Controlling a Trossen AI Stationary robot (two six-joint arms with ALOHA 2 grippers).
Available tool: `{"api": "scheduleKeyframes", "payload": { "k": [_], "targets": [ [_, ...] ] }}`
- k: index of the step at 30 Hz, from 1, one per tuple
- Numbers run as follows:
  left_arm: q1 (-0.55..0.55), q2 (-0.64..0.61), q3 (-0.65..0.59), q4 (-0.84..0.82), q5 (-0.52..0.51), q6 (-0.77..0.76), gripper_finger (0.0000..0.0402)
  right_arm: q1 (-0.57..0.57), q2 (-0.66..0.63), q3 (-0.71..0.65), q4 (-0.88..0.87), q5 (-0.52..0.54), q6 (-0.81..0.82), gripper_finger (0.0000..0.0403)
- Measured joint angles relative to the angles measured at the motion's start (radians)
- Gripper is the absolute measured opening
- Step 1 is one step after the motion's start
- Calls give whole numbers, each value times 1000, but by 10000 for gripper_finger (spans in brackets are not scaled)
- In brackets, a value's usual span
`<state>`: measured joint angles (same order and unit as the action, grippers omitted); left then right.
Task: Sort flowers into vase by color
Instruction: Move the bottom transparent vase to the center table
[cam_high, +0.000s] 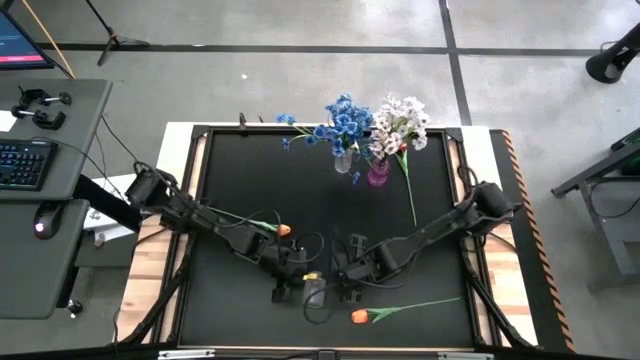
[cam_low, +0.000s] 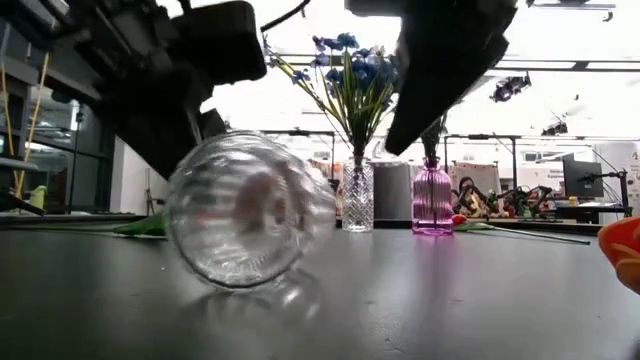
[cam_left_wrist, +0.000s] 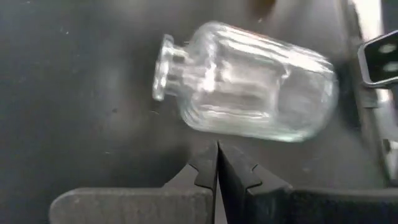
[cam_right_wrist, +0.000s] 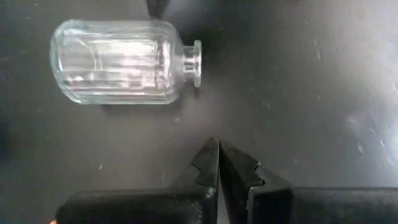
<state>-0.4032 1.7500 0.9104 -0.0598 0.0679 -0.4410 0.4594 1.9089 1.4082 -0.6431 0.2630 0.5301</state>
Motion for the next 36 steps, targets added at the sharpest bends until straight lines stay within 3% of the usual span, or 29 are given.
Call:
{"api": "scheduleKeyframes", "payload": {
  "k": [5, 9, 14, 19, 25, 36],
  "targets": [
    [-64, -24, 1, -51, 30, -6, 0, 32, -51, 0, -110, 45, 90, 0],
    [-106, -15, 0, 13, 23, 0, 0, 54, -55, 0, -132, 80, 156, 0],
    [-104, 35, 0, 152, 13, 101, 0, 65, -48, 0, -78, -5, 196, 0],
    [-58, 81, 1, 254, 10, 138, 0, 72, -60, 0, -109, -8, 281, 0],
    [-15, 142, 25, 391, 105, 198, 0, 115, -84, 0, -135, -82, 424, 0],
    [6, 303, 194, 377, 208, 271, 0, 205, -78, -1, -152, -133, 974, 0]
  ]
}}
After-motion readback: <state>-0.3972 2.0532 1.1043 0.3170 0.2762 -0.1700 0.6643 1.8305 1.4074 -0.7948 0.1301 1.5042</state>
